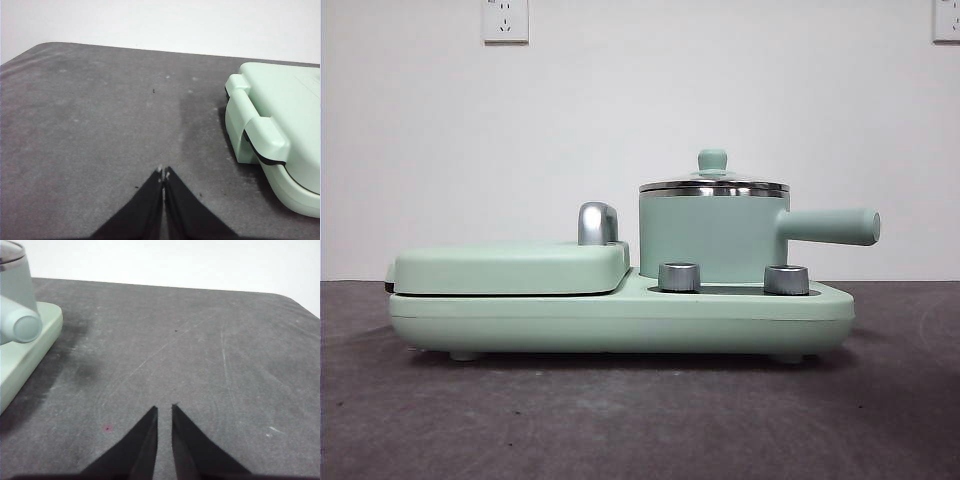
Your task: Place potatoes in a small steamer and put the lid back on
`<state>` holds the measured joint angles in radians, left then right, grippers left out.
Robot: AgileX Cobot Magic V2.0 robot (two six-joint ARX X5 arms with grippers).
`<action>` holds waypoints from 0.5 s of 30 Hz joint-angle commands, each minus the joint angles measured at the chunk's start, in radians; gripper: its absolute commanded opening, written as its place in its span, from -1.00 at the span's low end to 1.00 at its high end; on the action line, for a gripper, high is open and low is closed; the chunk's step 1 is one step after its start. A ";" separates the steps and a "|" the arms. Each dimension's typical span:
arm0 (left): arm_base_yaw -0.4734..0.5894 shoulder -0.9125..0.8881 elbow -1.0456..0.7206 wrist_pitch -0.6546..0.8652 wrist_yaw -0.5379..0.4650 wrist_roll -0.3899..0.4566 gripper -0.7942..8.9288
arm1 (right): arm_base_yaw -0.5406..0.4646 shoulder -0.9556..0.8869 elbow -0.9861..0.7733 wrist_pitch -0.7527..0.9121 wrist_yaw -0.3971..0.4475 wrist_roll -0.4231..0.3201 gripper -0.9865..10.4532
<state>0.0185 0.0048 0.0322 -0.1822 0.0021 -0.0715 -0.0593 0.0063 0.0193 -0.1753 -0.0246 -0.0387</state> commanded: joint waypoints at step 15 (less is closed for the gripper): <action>0.000 -0.002 -0.020 -0.005 -0.003 0.003 -0.82 | 0.005 -0.003 -0.008 0.018 -0.001 -0.018 -0.75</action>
<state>0.0185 0.0048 0.0322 -0.1822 0.0021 -0.0715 -0.0570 0.0063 0.0174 -0.1680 -0.0250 -0.0494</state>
